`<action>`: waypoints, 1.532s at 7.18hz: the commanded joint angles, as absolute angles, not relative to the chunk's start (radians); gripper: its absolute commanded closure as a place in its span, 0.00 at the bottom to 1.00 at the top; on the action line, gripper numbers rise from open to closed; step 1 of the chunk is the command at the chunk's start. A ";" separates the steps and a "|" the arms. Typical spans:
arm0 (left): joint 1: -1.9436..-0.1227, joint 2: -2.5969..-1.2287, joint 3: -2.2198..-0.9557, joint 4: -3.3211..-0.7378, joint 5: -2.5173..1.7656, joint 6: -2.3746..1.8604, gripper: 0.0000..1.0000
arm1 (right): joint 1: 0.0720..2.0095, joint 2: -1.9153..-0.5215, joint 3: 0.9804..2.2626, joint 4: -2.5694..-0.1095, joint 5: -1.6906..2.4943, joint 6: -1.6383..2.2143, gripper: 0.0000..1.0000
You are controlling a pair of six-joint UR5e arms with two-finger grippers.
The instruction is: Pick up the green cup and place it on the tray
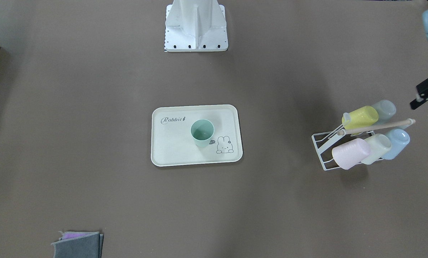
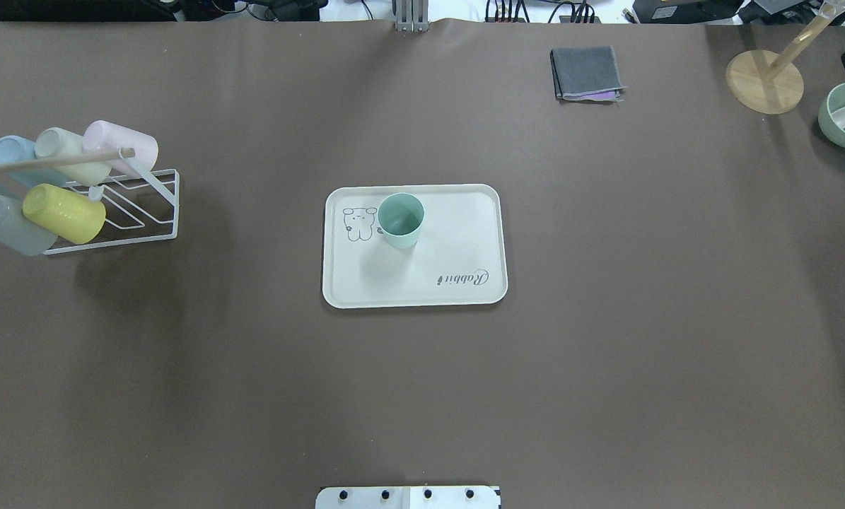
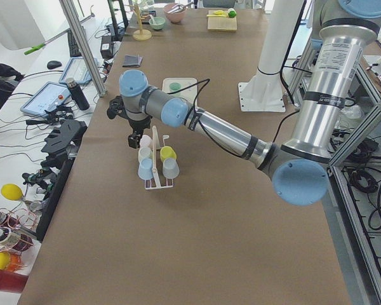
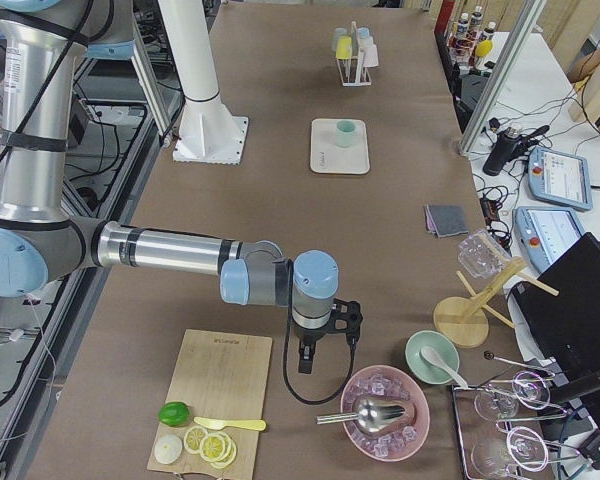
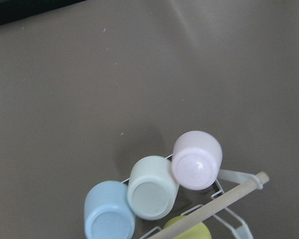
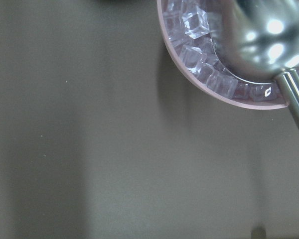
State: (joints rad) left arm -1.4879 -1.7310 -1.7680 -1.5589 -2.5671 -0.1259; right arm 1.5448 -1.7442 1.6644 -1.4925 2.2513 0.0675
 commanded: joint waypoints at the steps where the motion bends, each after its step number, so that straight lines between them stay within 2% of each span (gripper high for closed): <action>1: -1.601 -1.603 -1.712 -1.554 -2.640 0.125 0.02 | 1.545 -1.746 1.664 -1.494 2.252 0.067 0.00; 3: -1.643 -1.543 -1.642 -1.548 -2.626 0.153 0.02 | 1.545 -1.746 1.663 -1.499 2.252 0.067 0.00; 4: -1.654 -1.484 -1.658 -1.558 -2.508 0.161 0.01 | 1.545 -1.747 1.663 -1.500 2.252 0.067 0.00; 6: -1.640 -1.464 -1.643 -1.534 -2.321 0.186 0.01 | 1.545 -1.747 1.664 -1.499 2.252 0.067 0.00; 7: -1.640 -1.479 -1.587 -1.534 -2.324 0.180 0.01 | 1.545 -1.746 1.663 -1.499 2.252 0.067 0.00; 11: -1.638 -1.479 -1.558 -1.549 -2.330 0.175 0.01 | 1.545 -1.746 1.664 -1.494 2.252 0.067 0.00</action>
State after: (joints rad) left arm -1.6386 -1.4753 -1.5599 -1.5471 -2.3284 0.1757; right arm 1.5447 -1.7463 1.6637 -1.4964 2.2525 0.0675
